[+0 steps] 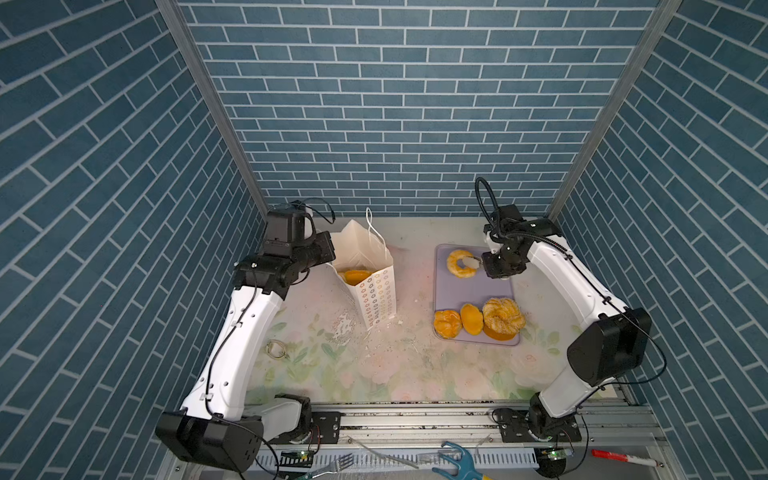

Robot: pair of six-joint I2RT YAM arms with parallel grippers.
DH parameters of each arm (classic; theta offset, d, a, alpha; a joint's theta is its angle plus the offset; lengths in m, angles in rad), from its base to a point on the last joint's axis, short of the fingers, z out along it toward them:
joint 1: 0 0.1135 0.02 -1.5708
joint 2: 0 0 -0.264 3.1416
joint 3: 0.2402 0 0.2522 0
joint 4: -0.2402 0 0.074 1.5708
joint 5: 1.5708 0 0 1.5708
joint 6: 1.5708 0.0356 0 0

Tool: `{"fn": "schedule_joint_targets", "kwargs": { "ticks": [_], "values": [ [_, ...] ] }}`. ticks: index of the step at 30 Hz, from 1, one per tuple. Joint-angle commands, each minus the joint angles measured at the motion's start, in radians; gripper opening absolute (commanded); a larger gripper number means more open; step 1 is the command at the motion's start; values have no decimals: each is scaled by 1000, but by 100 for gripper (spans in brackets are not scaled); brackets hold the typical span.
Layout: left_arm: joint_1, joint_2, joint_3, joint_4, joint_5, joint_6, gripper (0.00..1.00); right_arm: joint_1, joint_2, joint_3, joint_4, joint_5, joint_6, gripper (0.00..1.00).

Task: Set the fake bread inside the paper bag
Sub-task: 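Lower the tongs onto the ring bun and close them, right gripper, then lift the ring bun and carry it over the paper bag, right gripper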

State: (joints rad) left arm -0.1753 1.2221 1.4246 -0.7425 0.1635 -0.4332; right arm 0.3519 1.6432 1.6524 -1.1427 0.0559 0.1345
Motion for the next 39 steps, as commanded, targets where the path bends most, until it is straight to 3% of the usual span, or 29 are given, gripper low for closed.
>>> {"fn": "schedule_joint_targets", "kwargs": {
  "ticks": [1, 16, 27, 39],
  "values": [
    [-6, -8, 1, -1, 10, 4, 0, -3, -79, 46, 14, 36, 38, 21],
    [-7, -24, -11, 6, 11, -3, 0, 69, -235, 170, 120, -31, 14, 20],
    [-9, -30, -28, 20, 17, -6, 0, 205, -174, 385, 179, -60, -62, 18],
    [-30, -14, -16, 26, 14, -17, 0, 377, -47, 575, 244, -205, -139, 19]
  ]
}}
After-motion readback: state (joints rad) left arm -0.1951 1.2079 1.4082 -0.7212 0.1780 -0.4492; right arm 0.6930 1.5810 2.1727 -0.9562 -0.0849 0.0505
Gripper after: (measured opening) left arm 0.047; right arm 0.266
